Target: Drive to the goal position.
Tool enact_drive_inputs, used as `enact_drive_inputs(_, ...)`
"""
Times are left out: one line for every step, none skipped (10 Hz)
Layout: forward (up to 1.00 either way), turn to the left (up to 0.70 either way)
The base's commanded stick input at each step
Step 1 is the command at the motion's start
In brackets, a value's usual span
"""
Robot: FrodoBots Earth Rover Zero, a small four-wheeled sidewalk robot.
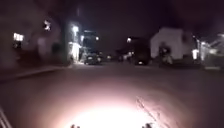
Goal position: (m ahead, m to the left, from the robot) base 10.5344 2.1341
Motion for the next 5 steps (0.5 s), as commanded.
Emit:
enact_drive_inputs(1.0, 0.0)
enact_drive_inputs(1.0, 0.0)
enact_drive_inputs(1.0, 0.0)
enact_drive_inputs(1.0, 0.0)
enact_drive_inputs(1.0, 0.0)
